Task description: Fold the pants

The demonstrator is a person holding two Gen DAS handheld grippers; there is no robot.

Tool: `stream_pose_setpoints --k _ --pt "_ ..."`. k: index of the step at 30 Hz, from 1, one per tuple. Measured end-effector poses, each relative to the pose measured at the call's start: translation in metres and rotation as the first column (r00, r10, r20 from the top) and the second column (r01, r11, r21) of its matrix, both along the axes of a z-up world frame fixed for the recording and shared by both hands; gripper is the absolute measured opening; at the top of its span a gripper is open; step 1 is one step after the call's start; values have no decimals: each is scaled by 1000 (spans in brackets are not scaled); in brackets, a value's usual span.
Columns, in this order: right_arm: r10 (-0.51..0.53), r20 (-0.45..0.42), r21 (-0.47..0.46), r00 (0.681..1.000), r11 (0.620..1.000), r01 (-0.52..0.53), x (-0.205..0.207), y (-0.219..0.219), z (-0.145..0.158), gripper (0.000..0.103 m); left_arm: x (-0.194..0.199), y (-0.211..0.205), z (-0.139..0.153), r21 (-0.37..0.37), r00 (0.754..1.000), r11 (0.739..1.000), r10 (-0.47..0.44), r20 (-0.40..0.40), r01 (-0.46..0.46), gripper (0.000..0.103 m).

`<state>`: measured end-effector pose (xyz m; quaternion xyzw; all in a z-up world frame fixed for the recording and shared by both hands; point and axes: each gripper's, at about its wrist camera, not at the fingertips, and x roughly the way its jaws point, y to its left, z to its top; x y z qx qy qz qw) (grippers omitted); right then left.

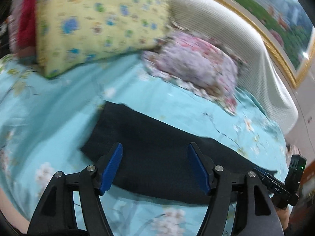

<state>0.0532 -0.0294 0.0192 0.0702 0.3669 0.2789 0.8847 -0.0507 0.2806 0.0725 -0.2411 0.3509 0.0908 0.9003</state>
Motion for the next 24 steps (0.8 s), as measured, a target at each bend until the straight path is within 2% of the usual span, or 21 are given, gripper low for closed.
stream_pose_setpoints --k 3,6,11,18,24 --pt "-48 -8 27 999 998 48 -14 -27 -3 54 12 -30 0 2 998 998 -69 -11 69 71" --pt "-99 -12 52 995 994 100 -27 -53 -5 55 25 -59 0 -1 991 991 -132 -22 132 73" --pt "-198 -18 89 980 976 199 -51 -97 -9 56 47 -109 -4 -6 969 970 -244 -44 244 74" --pt "-371 -48 138 928 917 374 -82 -161 -20 58 72 -178 -9 1 920 922 -386 -72 387 75" --pt "-480 -73 159 874 860 485 -99 -202 -28 59 94 -232 -14 10 861 864 -500 -94 503 77"
